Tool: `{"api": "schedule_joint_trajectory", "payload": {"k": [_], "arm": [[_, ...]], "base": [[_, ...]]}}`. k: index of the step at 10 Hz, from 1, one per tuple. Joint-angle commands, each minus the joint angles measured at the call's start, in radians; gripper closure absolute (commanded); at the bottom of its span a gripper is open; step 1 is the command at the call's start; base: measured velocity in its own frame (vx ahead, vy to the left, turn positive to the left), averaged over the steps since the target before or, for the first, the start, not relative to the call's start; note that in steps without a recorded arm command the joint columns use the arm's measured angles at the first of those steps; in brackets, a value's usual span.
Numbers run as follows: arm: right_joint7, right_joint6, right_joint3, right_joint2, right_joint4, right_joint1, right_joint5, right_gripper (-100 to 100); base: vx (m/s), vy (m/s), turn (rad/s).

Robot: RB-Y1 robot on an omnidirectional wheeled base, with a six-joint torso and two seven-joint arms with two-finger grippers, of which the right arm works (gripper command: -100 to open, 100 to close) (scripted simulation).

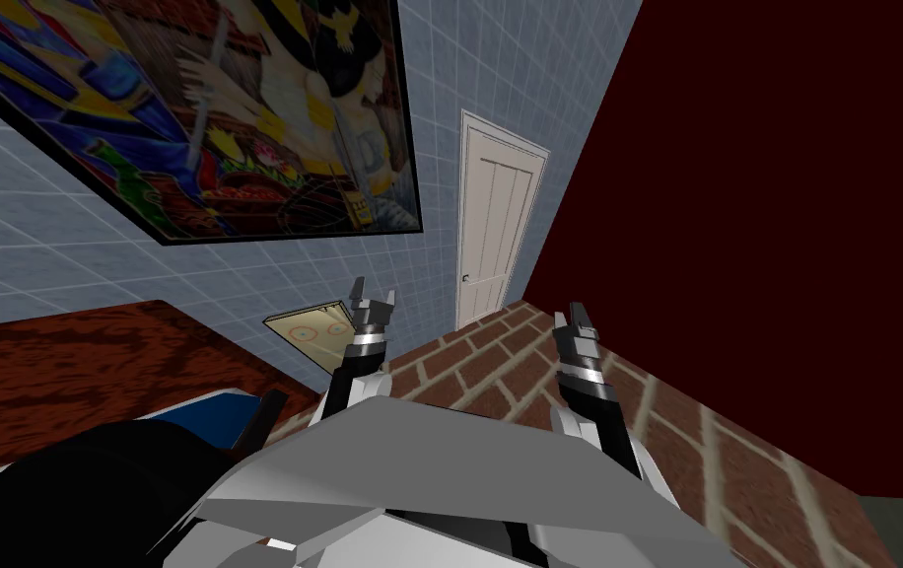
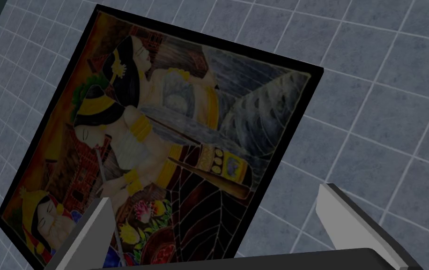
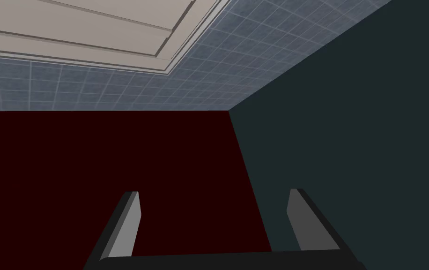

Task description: Pull the door open

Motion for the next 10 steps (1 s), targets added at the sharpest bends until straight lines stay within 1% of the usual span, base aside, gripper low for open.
{"api": "schedule_joint_trajectory", "payload": {"k": [1,2,4,5,7,10], "arm": [[-0.005,-0.008,0.001,-0.006,0.028,-0.011,-0.001,-100],[-0.010,-0.015,0.003,-0.012,0.055,-0.021,-0.003,-100],[-0.015,-0.024,0.004,-0.017,0.084,-0.033,-0.004,-100],[-0.022,-0.035,0.007,-0.024,0.123,-0.048,-0.007,-100],[-0.029,-0.046,0.009,-0.032,0.165,-0.064,-0.009,-100],[-0.043,-0.068,0.013,-0.044,0.241,-0.093,-0.013,-100]], "base": [[0.043,-0.007,0.057],[0.082,-0.015,0.102],[0.079,-0.030,0.058],[0.108,-0.017,0.114],[0.099,-0.018,0.080],[0.085,-0.027,0.087]]}}
